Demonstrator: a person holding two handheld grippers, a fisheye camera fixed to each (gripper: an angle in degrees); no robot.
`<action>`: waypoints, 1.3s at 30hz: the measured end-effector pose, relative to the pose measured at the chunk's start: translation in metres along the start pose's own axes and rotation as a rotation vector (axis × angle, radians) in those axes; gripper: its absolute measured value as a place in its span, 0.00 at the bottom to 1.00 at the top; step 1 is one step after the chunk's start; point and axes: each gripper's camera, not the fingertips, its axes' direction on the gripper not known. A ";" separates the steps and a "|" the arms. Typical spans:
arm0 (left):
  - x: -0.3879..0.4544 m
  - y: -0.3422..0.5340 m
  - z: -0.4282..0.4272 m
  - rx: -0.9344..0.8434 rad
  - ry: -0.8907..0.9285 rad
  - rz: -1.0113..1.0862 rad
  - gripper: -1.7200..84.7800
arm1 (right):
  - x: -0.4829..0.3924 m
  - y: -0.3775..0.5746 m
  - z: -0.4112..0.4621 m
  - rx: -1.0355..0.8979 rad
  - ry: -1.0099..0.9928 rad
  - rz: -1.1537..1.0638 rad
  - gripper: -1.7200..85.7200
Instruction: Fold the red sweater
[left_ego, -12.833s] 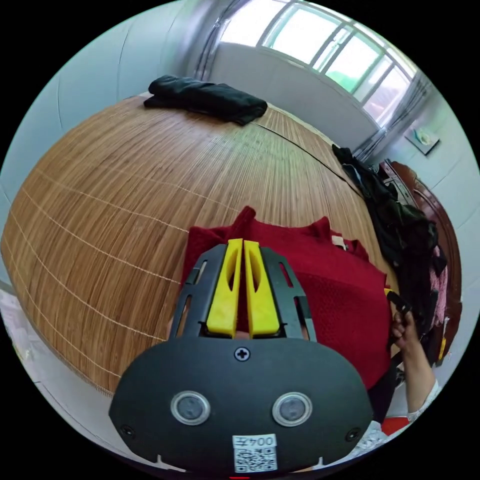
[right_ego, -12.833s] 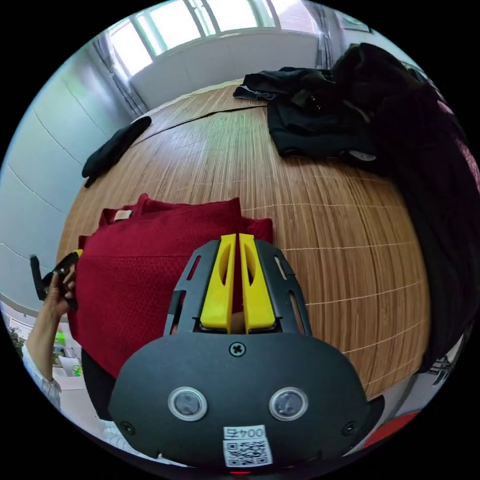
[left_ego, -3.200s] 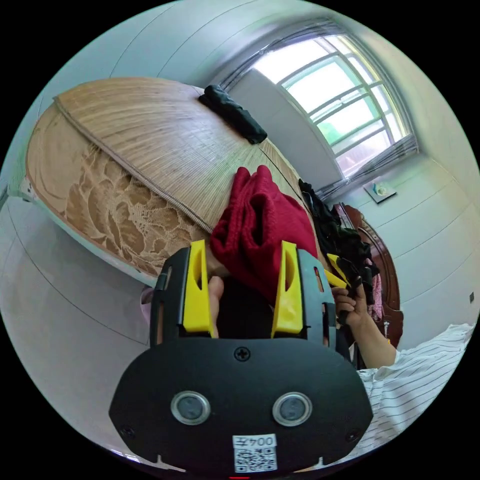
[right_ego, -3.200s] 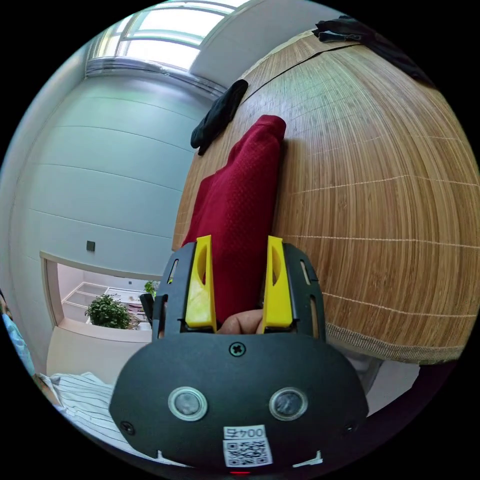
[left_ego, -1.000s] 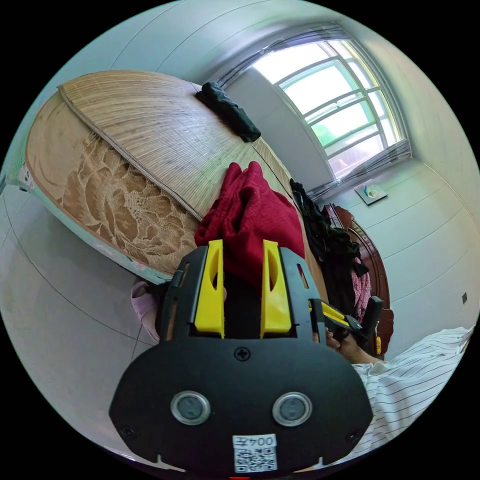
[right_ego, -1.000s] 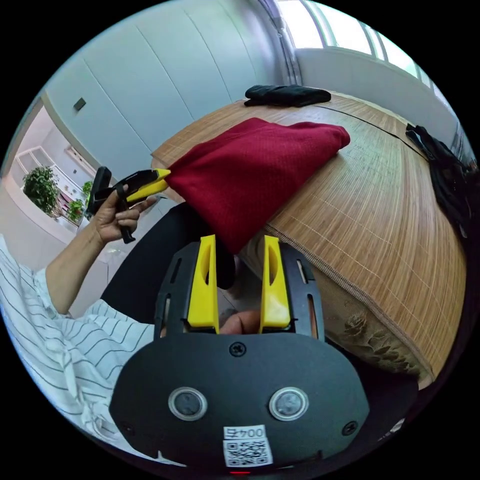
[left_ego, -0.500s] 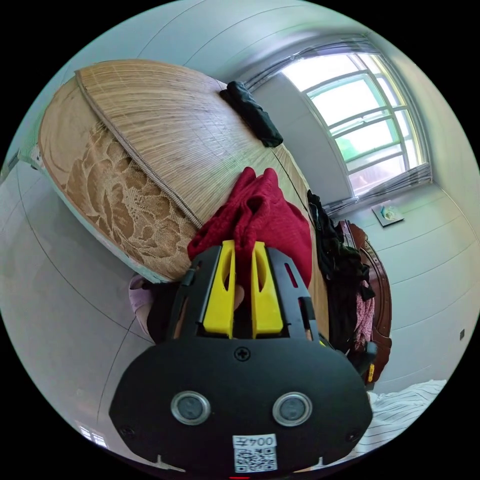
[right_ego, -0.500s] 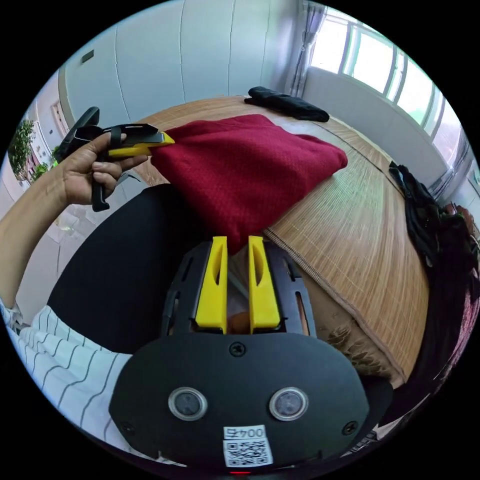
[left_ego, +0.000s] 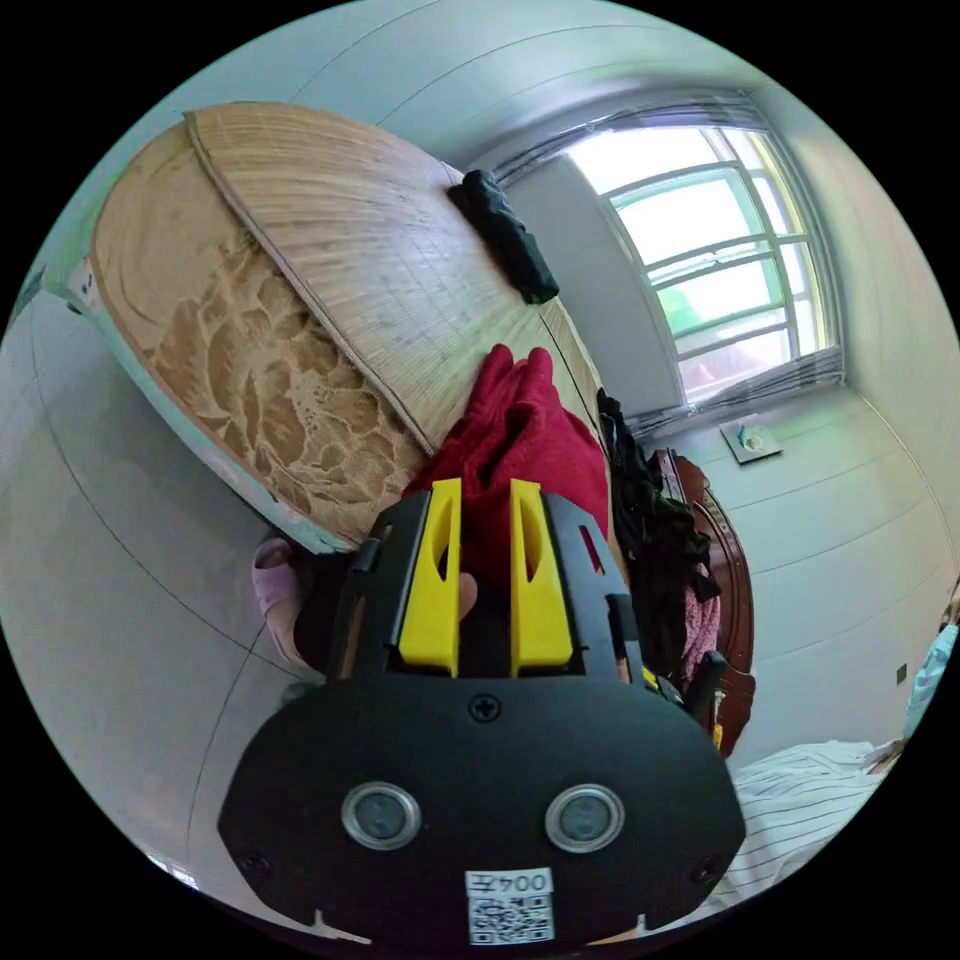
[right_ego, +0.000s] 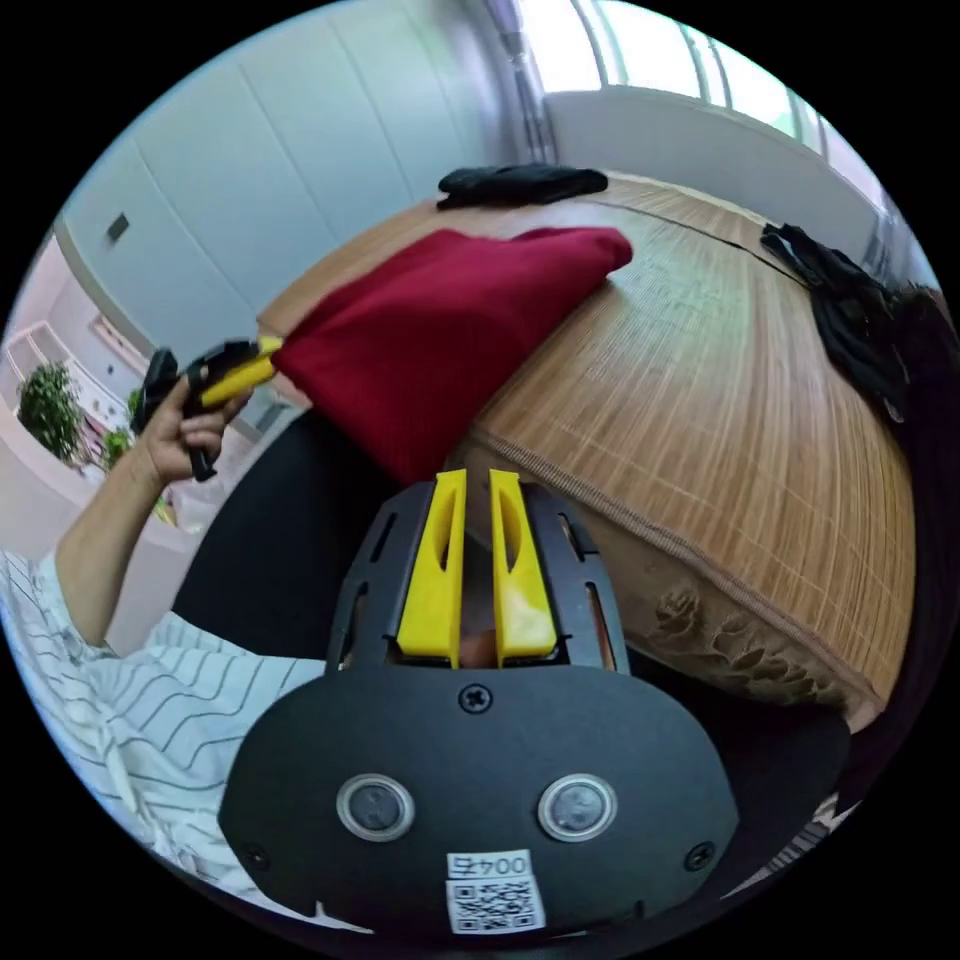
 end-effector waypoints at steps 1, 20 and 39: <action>0.009 0.002 -0.014 0.076 -0.062 -0.001 0.06 | 0.008 -0.007 -0.009 0.044 -0.011 0.016 0.08; 0.171 -0.130 0.328 -0.204 -0.390 0.446 0.02 | 0.035 -0.150 0.054 0.055 0.157 -0.154 0.13; 0.102 -0.173 0.338 -0.192 -0.013 0.275 0.02 | 0.315 -0.283 0.097 -0.012 -0.651 0.598 0.12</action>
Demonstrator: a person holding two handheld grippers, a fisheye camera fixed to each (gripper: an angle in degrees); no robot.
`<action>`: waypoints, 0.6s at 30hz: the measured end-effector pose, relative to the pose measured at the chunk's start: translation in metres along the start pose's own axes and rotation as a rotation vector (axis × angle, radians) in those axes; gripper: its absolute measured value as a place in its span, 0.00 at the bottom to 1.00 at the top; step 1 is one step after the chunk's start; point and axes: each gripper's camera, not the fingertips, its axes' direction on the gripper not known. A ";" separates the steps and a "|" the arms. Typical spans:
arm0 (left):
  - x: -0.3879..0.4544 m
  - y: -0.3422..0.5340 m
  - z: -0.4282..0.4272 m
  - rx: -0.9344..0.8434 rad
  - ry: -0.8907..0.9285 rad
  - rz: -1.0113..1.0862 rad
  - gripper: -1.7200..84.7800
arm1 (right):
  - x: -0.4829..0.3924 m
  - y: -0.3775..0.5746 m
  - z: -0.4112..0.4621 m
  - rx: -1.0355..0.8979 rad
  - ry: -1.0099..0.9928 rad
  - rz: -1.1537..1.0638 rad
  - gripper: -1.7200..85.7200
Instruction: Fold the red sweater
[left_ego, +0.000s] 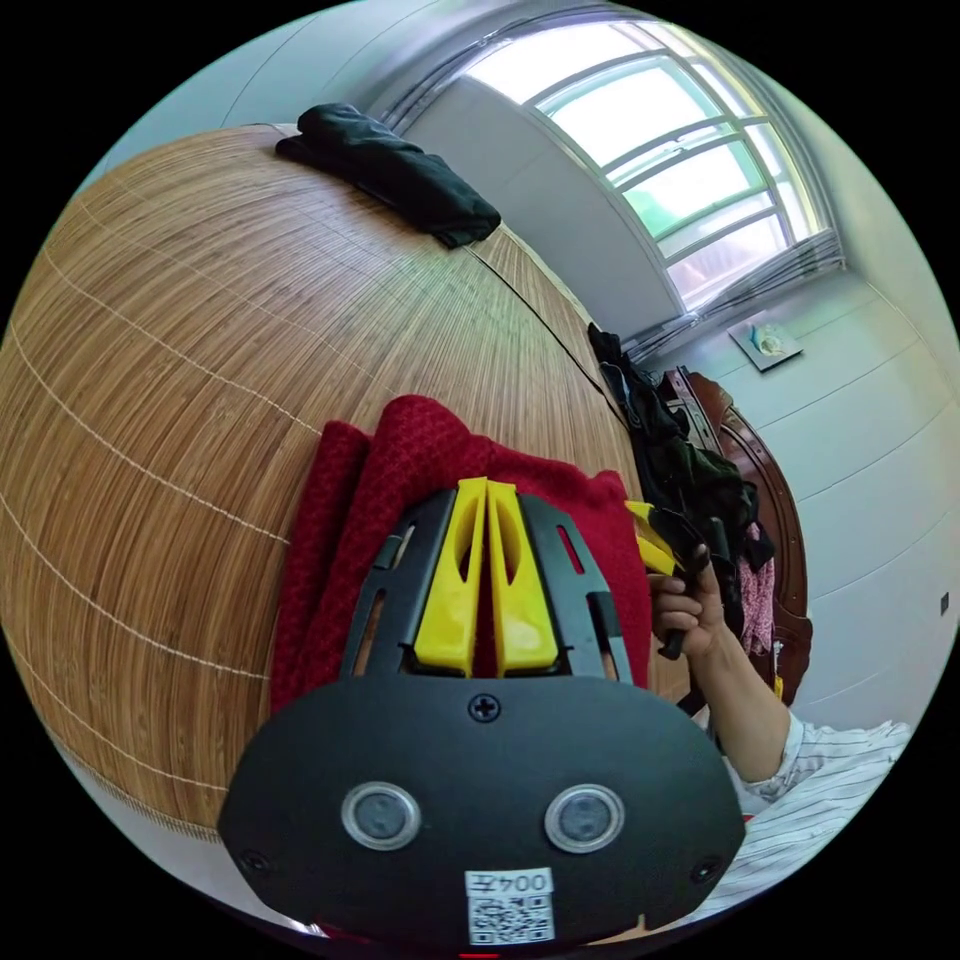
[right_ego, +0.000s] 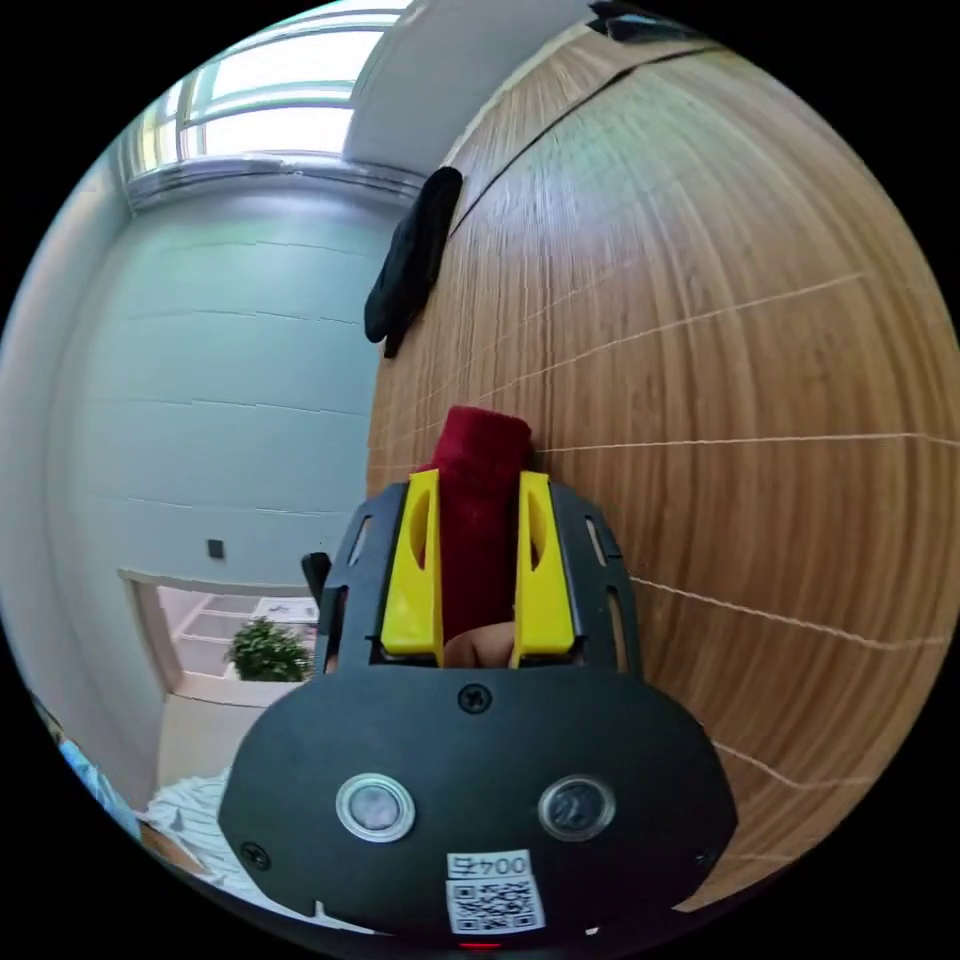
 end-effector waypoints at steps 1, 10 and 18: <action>-0.001 -0.002 0.001 -0.003 -0.004 0.002 0.02 | -0.006 -0.003 0.005 -0.014 -0.010 -0.027 0.09; -0.019 -0.007 -0.006 0.047 0.040 -0.057 0.02 | -0.069 0.029 0.068 0.041 0.788 -0.531 0.08; -0.013 -0.010 -0.006 0.036 0.022 -0.045 0.02 | -0.109 0.080 0.016 0.186 0.411 -0.433 0.10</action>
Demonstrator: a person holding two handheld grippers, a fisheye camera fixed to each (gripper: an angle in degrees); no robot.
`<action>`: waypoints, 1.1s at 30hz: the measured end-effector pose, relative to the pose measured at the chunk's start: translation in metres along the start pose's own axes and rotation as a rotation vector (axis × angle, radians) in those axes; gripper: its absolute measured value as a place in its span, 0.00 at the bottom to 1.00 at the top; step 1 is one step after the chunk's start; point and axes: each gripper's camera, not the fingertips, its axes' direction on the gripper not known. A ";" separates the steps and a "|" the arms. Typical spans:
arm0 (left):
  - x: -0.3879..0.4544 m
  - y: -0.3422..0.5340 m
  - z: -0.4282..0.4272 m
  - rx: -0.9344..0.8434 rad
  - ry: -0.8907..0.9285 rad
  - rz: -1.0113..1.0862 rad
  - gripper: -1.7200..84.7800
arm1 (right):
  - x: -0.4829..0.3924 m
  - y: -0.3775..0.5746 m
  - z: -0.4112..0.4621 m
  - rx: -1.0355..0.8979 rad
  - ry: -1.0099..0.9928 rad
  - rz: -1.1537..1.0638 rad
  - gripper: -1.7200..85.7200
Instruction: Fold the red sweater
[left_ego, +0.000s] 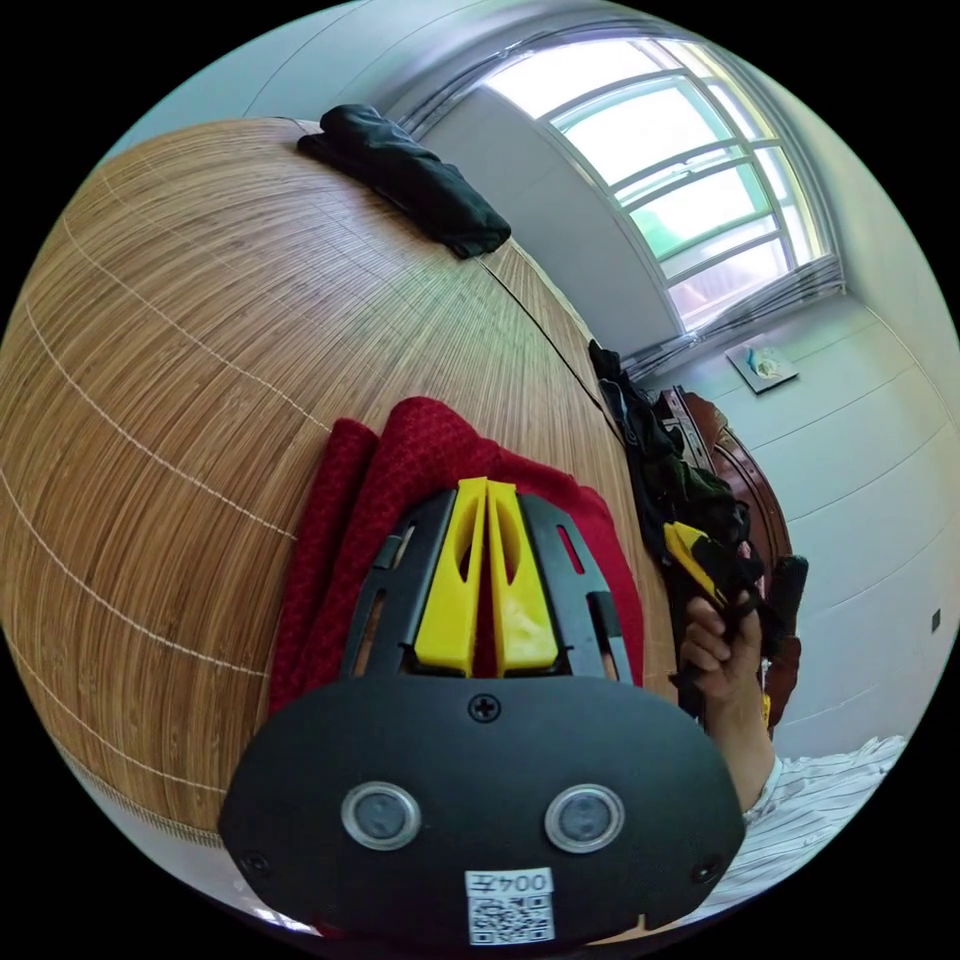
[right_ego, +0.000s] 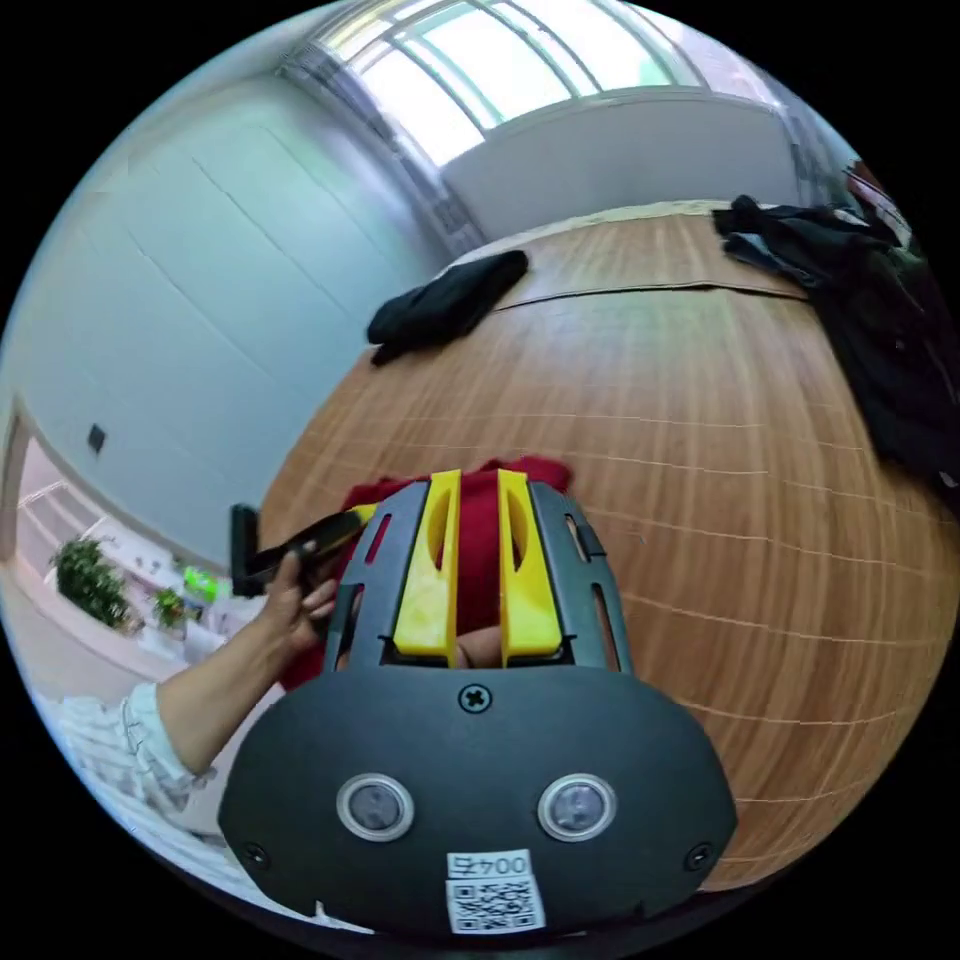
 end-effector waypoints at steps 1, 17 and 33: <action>0.002 0.000 0.000 -0.002 -0.007 0.002 0.02 | -0.023 0.009 0.013 -0.046 -0.019 -0.052 0.12; 0.045 -0.021 -0.003 -0.040 -0.405 0.077 0.02 | -0.083 0.083 0.097 -0.142 0.298 -0.297 0.11; 0.045 0.055 -0.131 0.062 -0.288 0.110 0.03 | -0.054 0.079 0.068 -0.142 0.207 -0.254 0.12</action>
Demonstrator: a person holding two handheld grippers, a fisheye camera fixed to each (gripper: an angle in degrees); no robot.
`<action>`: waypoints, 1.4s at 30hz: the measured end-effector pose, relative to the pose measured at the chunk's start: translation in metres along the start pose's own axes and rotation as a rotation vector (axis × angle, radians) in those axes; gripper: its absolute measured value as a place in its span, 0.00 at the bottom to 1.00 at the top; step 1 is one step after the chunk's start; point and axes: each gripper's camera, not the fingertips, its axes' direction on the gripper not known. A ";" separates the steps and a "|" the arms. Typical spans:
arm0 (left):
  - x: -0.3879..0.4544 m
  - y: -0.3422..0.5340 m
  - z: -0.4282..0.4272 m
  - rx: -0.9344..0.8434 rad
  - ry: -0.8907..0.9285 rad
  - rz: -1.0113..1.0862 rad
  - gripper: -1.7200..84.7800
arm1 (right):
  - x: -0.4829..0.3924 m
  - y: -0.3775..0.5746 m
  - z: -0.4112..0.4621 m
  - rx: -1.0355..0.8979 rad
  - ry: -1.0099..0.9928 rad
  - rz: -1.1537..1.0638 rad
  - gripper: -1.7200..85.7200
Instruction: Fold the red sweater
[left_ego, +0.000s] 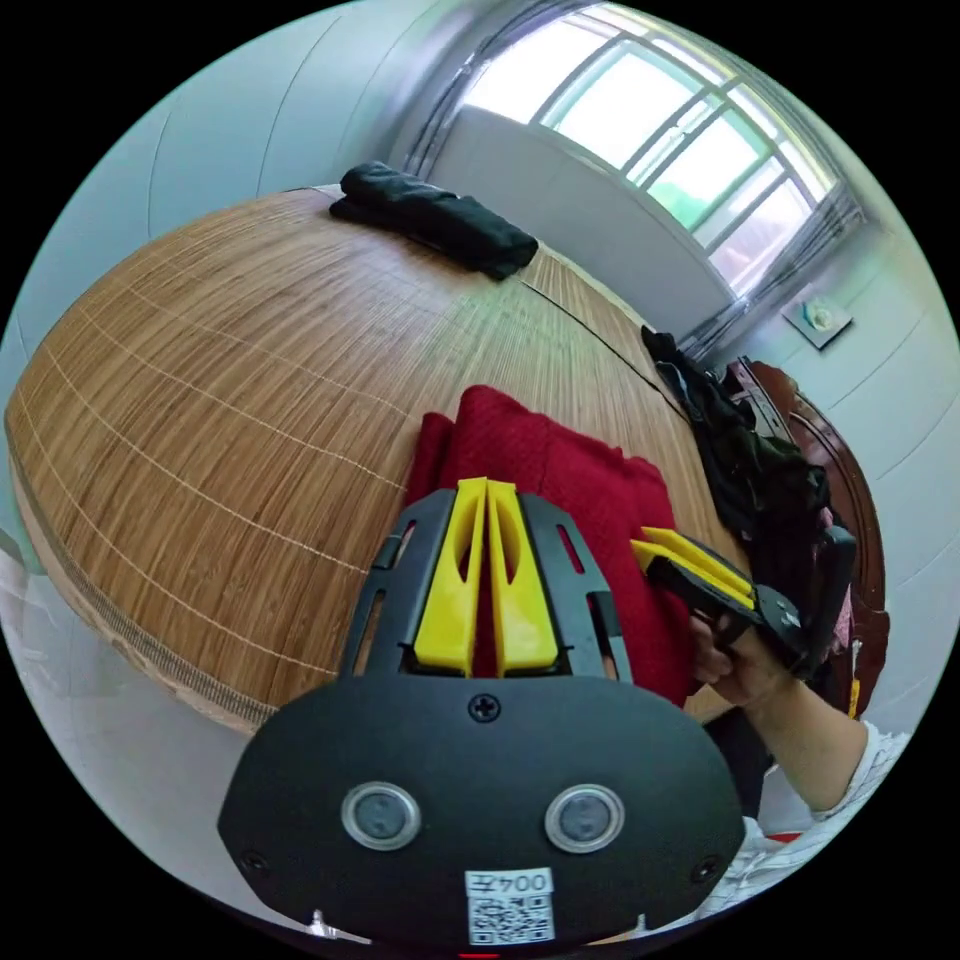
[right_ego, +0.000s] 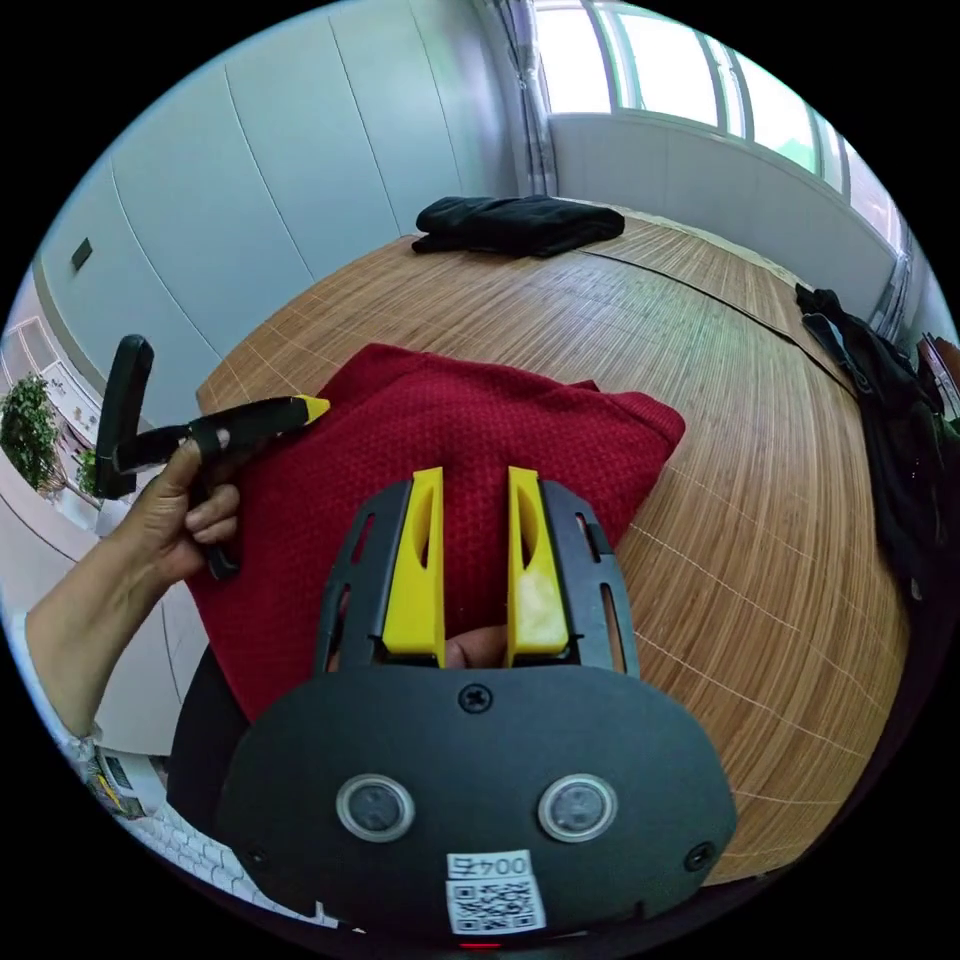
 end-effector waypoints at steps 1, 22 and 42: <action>0.007 0.001 -0.021 0.044 -0.005 0.041 0.03 | 0.013 0.003 -0.015 0.026 -0.064 0.044 0.12; -0.123 0.182 -0.181 0.018 0.367 -0.174 0.34 | 0.174 0.110 -0.038 0.035 -0.635 0.613 0.19; -0.024 0.150 -0.225 0.012 0.180 -0.138 0.11 | 0.156 0.116 0.011 0.010 -0.628 0.614 0.19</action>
